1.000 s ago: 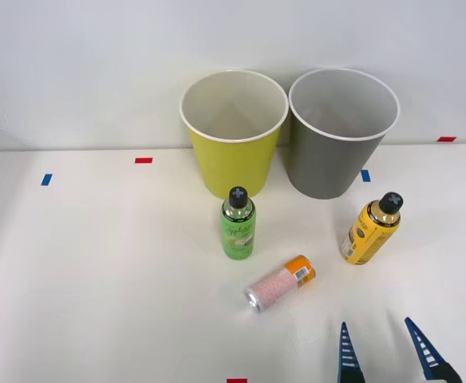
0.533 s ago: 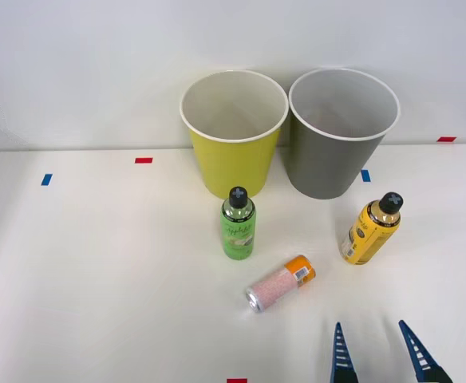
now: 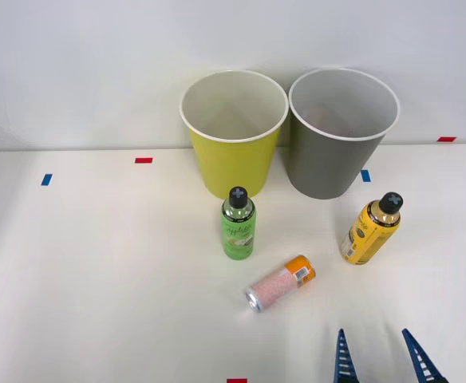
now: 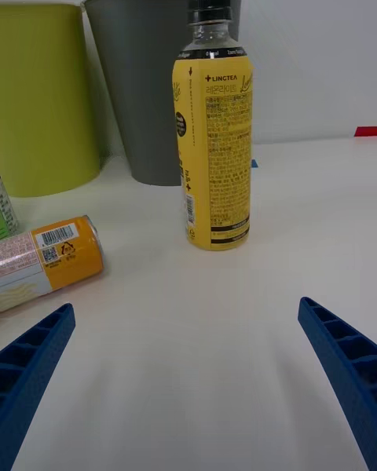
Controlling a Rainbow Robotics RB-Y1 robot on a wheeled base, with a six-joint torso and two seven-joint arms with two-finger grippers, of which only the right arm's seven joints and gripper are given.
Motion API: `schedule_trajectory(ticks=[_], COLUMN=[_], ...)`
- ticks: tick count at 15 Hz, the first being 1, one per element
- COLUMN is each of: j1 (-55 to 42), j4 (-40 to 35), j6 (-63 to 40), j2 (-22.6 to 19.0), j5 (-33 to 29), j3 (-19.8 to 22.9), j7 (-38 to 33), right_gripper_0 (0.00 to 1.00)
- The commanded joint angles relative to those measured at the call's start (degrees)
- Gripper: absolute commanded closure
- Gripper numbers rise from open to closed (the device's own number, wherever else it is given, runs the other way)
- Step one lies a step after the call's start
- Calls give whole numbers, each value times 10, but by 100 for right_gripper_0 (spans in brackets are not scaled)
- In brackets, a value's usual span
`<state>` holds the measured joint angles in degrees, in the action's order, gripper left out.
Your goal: Put cans in the gray bin, plastic bottles in the light green bin
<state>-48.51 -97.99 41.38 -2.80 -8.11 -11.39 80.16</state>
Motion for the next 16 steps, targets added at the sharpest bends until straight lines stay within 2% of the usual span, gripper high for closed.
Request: schedule_trajectory(ticks=[1, 16], j1=[-10, -10], j4=[0, 0], j6=[6, 6], j2=[-1, -1], j5=[13, 13], j3=[-6, -6], j7=[2, 2], right_gripper_0=[1, 1])
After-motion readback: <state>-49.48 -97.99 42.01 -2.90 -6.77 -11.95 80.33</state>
